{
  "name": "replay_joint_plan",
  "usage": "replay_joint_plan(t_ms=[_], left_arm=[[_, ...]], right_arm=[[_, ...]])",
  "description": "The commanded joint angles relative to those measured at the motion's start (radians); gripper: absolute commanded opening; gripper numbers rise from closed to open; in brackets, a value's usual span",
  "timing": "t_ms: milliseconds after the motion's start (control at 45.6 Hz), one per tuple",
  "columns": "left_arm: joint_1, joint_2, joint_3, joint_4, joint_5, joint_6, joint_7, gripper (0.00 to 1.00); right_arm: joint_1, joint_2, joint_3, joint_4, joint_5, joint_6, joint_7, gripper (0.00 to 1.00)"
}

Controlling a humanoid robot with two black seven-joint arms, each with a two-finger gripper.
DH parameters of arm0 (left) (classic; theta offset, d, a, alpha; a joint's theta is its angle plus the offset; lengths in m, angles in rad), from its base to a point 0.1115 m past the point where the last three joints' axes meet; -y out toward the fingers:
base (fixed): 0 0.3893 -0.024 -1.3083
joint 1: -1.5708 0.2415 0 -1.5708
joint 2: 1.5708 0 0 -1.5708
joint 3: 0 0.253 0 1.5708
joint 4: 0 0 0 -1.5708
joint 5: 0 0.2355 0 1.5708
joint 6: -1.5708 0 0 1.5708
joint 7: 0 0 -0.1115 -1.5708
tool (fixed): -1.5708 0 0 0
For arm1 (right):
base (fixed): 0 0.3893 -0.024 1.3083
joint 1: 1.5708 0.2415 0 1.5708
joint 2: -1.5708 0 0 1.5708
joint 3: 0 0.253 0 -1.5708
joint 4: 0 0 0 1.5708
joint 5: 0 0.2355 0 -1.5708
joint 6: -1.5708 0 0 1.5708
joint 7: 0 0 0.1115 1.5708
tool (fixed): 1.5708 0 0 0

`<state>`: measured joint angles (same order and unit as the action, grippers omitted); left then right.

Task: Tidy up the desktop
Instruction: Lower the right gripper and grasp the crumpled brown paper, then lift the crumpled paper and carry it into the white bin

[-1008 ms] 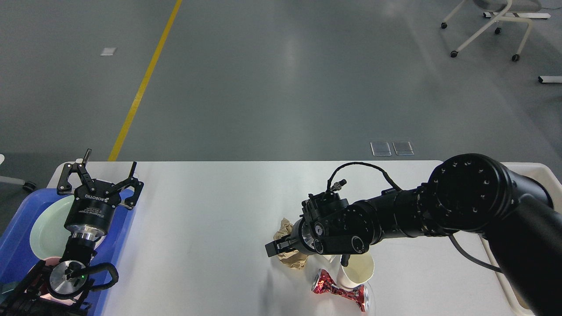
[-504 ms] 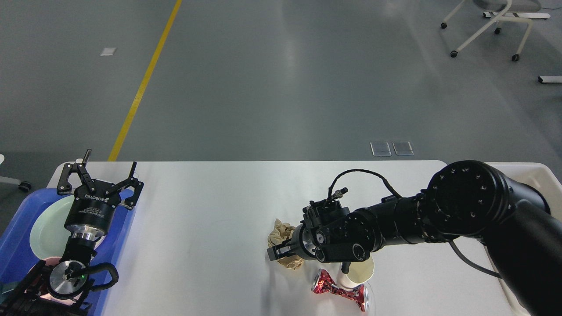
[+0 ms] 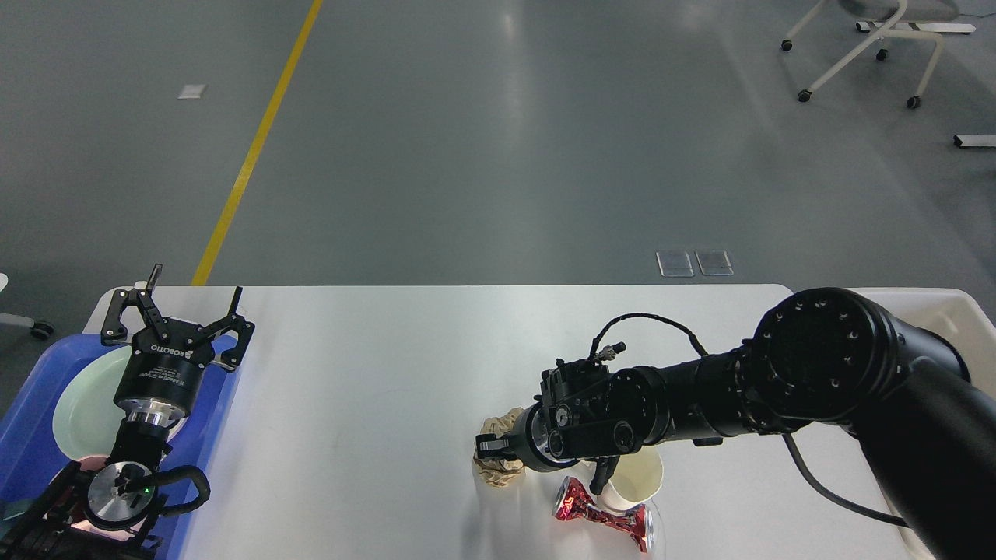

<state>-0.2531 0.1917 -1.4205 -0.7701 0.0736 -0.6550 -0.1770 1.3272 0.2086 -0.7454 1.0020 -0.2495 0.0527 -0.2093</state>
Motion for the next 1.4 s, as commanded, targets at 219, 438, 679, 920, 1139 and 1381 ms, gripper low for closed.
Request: replay_joint_plan(t_ms=[219,438,679,920,1139,1381], left_arm=[[0.0,0.0,0.0,0.0,0.0,0.0,0.001,0.96],[0.0,0.0,0.0,0.0,0.0,0.0,-0.001,0.96],[0.0,0.0,0.0,0.0,0.0,0.0,-0.001,0.96],[0.0,0.0,0.0,0.0,0.0,0.0,0.001,0.96],[0.0,0.0,0.0,0.0,0.0,0.0,-0.001,0.96],[0.0,-0.001,0.0,0.0,0.0,0.0,0.001,0.96]], right_arm=[[0.072,-0.015,0.0,0.035,0.088,0.024,0.001,0.0],[0.262,-0.119,-0.022,0.138,0.185,0.173,0.001,0.0],[0.588,-0.265,-0.104,0.365,0.19,0.302,0.001,0.0],[0.846,-0.319,-0.25,0.492,0.262,0.414,0.002,0.0],[1.003,-0.324,-0.417,0.645,0.303,0.424,-0.001,0.0],[1.031,-0.354,-0.494,0.682,0.366,0.424,0.002,0.0]])
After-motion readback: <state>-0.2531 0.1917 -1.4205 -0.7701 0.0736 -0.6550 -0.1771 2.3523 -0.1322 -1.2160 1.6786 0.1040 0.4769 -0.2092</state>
